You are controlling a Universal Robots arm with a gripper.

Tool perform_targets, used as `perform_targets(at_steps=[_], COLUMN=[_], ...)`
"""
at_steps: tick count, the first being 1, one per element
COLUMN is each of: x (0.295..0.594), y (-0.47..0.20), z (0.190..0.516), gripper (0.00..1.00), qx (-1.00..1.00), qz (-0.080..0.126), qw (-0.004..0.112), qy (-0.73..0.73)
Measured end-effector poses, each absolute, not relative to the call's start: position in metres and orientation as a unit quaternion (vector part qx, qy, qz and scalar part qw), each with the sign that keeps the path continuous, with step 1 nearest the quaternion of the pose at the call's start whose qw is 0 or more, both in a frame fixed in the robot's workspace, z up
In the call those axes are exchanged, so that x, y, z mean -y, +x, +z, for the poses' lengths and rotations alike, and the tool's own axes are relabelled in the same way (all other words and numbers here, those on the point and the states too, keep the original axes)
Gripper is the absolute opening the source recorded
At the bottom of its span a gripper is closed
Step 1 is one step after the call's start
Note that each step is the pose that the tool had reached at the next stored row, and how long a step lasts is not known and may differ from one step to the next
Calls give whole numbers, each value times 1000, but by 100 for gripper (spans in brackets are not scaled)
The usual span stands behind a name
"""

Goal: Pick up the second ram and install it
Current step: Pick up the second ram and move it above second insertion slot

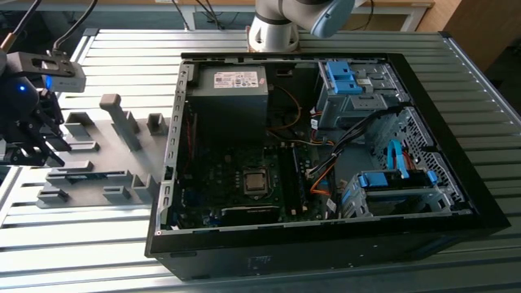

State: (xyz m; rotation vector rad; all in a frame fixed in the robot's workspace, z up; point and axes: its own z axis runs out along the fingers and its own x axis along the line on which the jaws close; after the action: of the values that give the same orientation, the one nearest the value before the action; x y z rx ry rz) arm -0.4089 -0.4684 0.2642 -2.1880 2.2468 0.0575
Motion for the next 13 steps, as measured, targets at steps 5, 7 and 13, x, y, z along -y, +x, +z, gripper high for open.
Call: perform_targets(at_steps=[5, 7, 13], x=[468, 468, 468], y=[-409, -409, -409], z=[258, 256, 254], gripper=[37, 37, 37], qx=[-716, -716, -716], qz=[18, 18, 18], qw=[2, 2, 2], qy=[-698, -698, -698])
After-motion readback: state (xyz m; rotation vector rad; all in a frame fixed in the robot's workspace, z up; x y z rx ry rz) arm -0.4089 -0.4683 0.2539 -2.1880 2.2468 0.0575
